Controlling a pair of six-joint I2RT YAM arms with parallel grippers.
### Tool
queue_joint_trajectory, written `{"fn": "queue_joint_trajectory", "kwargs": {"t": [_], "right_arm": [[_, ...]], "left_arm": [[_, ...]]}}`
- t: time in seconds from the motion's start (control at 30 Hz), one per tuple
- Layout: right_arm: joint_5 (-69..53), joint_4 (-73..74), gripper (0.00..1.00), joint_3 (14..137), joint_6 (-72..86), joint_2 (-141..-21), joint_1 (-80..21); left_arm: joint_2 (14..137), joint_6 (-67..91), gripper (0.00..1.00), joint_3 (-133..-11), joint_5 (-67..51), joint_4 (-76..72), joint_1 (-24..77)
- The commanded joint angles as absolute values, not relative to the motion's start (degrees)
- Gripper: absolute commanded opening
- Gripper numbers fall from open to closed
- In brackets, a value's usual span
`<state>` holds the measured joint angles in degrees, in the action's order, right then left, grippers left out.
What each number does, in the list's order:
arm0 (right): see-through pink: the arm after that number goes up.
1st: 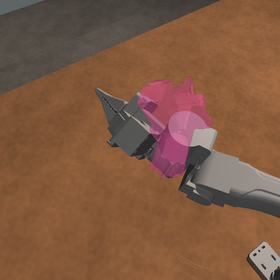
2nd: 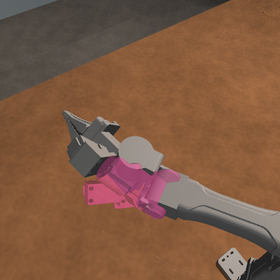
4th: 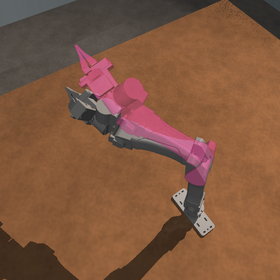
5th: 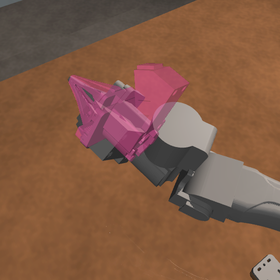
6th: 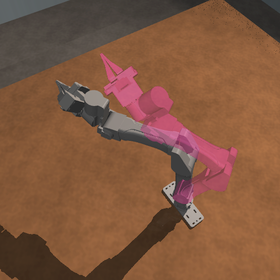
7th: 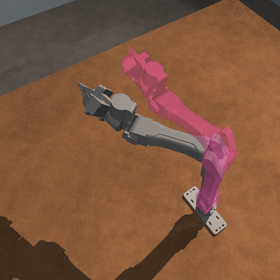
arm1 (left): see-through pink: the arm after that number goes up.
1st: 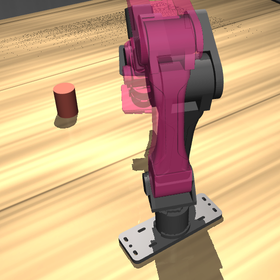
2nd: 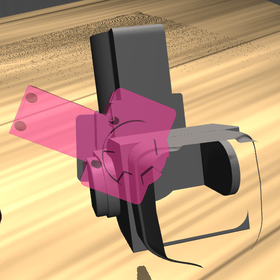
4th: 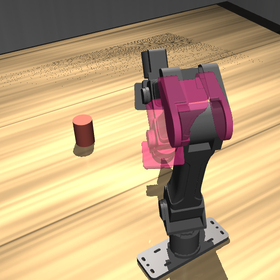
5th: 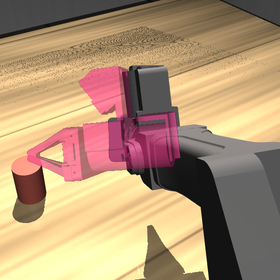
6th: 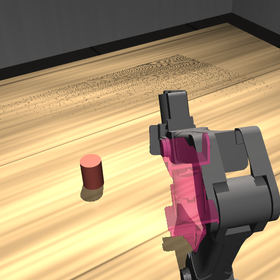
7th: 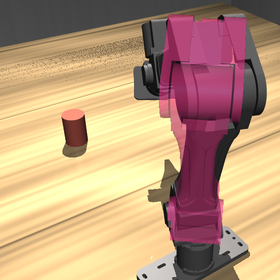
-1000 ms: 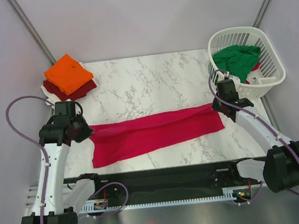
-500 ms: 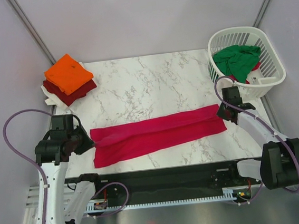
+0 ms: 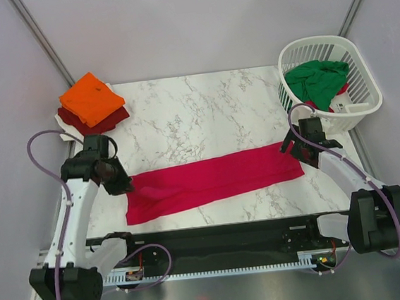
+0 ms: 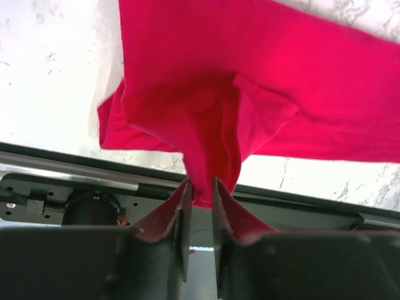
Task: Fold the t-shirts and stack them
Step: Fold the tshirt
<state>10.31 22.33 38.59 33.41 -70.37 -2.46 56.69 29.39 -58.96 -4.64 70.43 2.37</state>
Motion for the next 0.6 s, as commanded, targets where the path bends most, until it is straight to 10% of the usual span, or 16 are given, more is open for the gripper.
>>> {"fn": "queue_joint_trajectory", "kwargs": {"t": [0.0, 0.1, 0.23, 0.57], "right_arm": [[9.67, 19.69, 0.98, 40.08, 33.31, -70.75, -2.37], [7.22, 18.20, 0.98, 40.87, 33.22, -71.37, -2.46], [5.19, 17.05, 0.98, 43.23, 31.29, -71.72, -5.26], [7.47, 16.88, 0.98, 48.07, 30.68, -80.50, -16.79]], "left_arm": [[62.74, 26.37, 0.28, -60.90, -4.58, 64.70, 2.37], [71.69, 24.79, 0.63, -63.18, -0.27, 60.91, 2.37], [77.96, 25.84, 0.75, -65.92, 2.54, 59.77, 2.37], [88.49, 27.77, 0.78, -63.64, 7.21, 55.99, 2.29]]}}
